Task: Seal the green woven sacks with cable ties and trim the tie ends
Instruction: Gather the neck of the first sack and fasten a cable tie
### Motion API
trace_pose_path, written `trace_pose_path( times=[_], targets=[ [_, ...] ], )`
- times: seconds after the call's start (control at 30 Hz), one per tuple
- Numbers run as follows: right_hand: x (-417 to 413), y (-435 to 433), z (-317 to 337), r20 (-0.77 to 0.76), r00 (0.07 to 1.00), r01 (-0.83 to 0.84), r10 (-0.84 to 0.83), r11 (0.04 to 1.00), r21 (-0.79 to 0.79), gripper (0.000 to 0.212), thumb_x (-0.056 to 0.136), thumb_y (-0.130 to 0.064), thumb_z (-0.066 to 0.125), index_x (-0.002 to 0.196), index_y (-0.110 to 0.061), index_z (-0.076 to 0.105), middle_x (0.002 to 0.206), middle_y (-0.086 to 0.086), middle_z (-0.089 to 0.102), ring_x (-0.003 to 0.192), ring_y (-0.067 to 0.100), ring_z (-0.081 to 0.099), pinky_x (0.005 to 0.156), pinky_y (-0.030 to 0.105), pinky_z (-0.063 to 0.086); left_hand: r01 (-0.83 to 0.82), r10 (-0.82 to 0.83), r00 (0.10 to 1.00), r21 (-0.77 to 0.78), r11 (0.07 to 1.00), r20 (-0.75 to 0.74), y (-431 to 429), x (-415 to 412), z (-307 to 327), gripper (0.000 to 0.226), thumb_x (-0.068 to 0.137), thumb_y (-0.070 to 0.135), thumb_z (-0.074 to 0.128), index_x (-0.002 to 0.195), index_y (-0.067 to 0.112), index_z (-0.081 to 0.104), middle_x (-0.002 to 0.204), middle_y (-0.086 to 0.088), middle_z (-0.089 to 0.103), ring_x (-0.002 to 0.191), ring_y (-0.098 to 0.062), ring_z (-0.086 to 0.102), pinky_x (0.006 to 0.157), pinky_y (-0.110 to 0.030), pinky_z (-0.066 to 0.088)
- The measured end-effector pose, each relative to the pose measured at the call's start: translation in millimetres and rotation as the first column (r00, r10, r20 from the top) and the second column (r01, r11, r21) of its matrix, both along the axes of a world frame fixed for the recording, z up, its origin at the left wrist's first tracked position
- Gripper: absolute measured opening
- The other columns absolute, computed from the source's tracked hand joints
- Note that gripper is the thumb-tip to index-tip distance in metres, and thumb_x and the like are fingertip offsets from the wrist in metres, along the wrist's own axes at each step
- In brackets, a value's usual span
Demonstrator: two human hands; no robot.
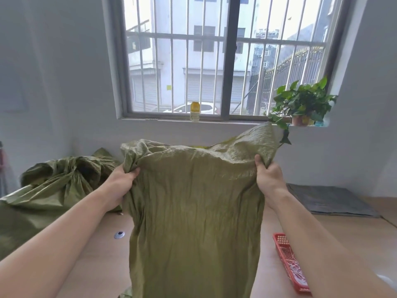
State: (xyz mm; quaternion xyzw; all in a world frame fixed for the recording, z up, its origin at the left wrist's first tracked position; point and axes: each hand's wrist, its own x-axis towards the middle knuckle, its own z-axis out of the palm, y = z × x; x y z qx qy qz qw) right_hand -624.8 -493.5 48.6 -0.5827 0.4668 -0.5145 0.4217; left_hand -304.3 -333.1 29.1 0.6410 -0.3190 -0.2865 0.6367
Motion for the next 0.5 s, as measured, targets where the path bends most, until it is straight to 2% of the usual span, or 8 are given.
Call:
trace_pose_path(
  times=[0.07,0.17,0.27,0.33,0.37,0.43,0.5],
  targets=[
    [1.1,2.2,4.5,-0.018,1.0,0.02,-0.019,0.999,0.04,0.05,0.105,-0.054,0.047,0.111,-0.006,0.06,0.096,0.01,0.067,0.087,0.023,0.063,0.074,0.038,0.049,0.005,-0.005,1.0,-0.001,1.0,0.012,-4.0,-0.2,1.5,0.023,0.11,0.016,0.046,0.129,0.014,0.058,0.115,-0.013,0.072,0.102,-0.029,0.069,0.077,-0.037,0.054],
    [-0.7,3.3,10.9,-0.018,1.0,-0.016,0.018,0.996,0.089,0.053,0.104,-0.059,0.043,0.108,-0.008,0.056,0.082,0.0,0.057,0.07,0.011,0.05,0.06,0.031,0.039,-0.019,0.018,0.998,-0.009,1.0,-0.057,-10.6,-0.1,0.2,0.021,0.109,0.013,0.047,0.123,0.005,0.06,0.116,-0.019,0.071,0.101,-0.032,0.07,0.078,-0.039,0.055],
    [-1.8,2.4,11.0,-0.001,0.999,-0.032,0.032,0.995,0.094,0.058,0.101,-0.062,0.044,0.112,-0.008,0.059,0.085,0.0,0.059,0.074,0.013,0.053,0.073,0.035,0.042,-0.043,0.043,0.988,0.007,0.999,-0.148,-15.3,-2.9,-2.1,0.02,0.108,0.013,0.05,0.106,0.0,0.065,0.113,-0.024,0.072,0.098,-0.036,0.071,0.087,-0.045,0.055],
    [-0.3,2.8,9.1,-0.001,1.0,-0.028,0.028,0.994,0.11,0.066,0.1,-0.065,0.046,0.118,-0.004,0.063,0.104,0.008,0.069,0.091,0.022,0.063,0.086,0.043,0.05,-0.034,0.038,0.987,0.029,0.999,-0.156,-16.6,-5.0,-3.4,0.024,0.107,0.016,0.053,0.108,-0.003,0.067,0.112,-0.024,0.073,0.099,-0.037,0.071,0.093,-0.047,0.055],
    [0.9,3.1,9.0,0.003,1.0,-0.026,0.026,0.993,0.115,0.067,0.099,-0.066,0.047,0.116,-0.003,0.064,0.11,0.011,0.071,0.092,0.023,0.065,0.09,0.042,0.051,-0.027,0.033,0.988,0.041,0.999,-0.154,-16.9,-6.0,-3.9,0.026,0.107,0.019,0.055,0.111,-0.004,0.067,0.112,-0.023,0.074,0.102,-0.037,0.071,0.095,-0.049,0.055],
    [1.9,0.5,7.5,0.015,0.999,-0.048,0.046,0.991,0.124,0.061,0.095,-0.069,0.049,0.108,-0.011,0.064,0.108,0.009,0.072,0.083,0.02,0.062,0.088,0.037,0.05,-0.005,0.016,0.988,0.071,0.997,-0.154,-17.7,-8.7,-2.9,0.031,0.106,0.025,0.056,0.117,-0.002,0.068,0.112,-0.019,0.075,0.106,-0.036,0.071,0.1,-0.051,0.054],
    [1.8,-0.5,7.3,0.028,0.994,-0.111,0.108,0.984,0.143,0.062,0.089,-0.073,0.057,0.111,-0.016,0.065,0.101,0.002,0.07,0.093,0.024,0.063,0.093,0.038,0.051,0.01,0.004,0.986,0.082,0.997,-0.167,-18.7,-10.3,-0.2,0.034,0.107,0.03,0.054,0.118,0.0,0.068,0.113,-0.018,0.075,0.109,-0.037,0.07,0.103,-0.054,0.052]
  ],
)
